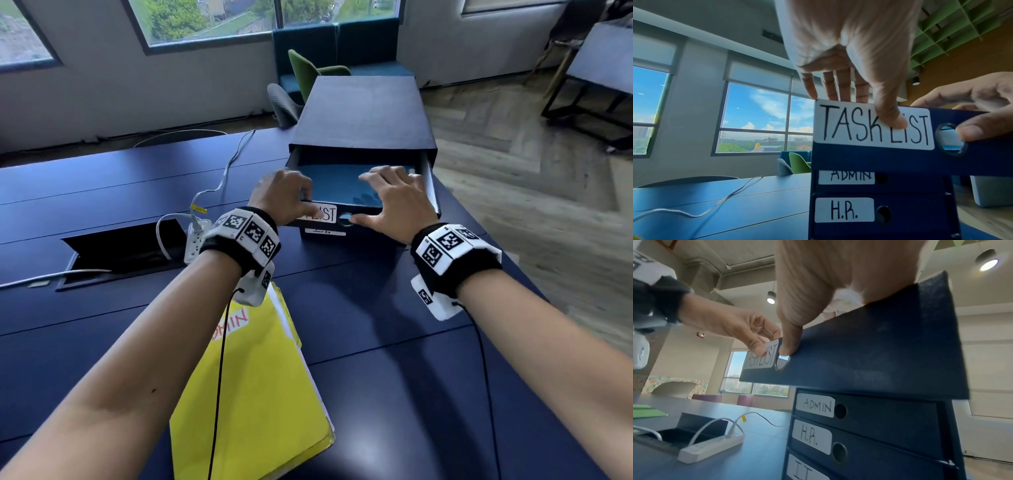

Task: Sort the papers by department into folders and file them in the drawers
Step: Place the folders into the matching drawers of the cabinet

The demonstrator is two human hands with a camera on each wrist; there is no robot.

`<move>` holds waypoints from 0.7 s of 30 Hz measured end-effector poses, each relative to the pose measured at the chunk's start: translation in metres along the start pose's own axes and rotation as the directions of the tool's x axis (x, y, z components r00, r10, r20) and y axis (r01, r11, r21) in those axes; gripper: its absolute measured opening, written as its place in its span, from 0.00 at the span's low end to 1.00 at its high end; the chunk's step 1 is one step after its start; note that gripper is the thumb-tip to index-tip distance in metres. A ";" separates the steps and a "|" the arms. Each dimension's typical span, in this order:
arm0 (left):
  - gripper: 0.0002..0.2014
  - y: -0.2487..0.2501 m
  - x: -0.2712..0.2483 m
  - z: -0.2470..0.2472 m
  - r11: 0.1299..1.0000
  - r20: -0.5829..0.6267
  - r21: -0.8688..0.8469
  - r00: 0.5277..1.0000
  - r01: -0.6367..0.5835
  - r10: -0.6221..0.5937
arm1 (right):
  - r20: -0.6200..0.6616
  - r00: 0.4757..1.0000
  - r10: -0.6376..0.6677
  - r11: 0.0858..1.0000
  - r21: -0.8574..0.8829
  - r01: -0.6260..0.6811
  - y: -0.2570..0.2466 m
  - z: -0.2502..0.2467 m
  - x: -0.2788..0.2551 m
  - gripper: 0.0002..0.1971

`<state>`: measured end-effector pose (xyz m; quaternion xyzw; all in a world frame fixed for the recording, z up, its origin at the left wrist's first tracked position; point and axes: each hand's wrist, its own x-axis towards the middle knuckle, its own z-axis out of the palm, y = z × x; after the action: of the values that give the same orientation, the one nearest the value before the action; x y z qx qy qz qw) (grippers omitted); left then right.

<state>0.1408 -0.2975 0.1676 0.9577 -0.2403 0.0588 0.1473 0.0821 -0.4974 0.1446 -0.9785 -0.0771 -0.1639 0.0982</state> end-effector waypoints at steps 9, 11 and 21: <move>0.48 -0.010 0.066 0.014 0.999 0.060 -0.003 0.997 0.049 -0.049 | 0.133 0.983 0.127 0.980 -0.171 -0.103 0.031 0.010 0.061 0.49; 0.48 -0.011 0.077 0.025 0.996 0.087 -0.041 0.994 0.073 -0.069 | 0.135 0.981 0.136 0.979 -0.172 -0.112 0.037 0.013 0.070 0.48; 0.24 -0.010 0.100 0.069 0.995 -0.319 -0.035 0.943 0.090 -0.096 | -0.121 0.969 0.214 0.974 -0.049 -0.221 0.040 0.040 0.095 0.23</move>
<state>0.2362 -0.3552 0.1185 0.9442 -0.1684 0.2038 0.1966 0.1902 -0.5161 0.1331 -0.9726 0.0414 -0.2107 0.0892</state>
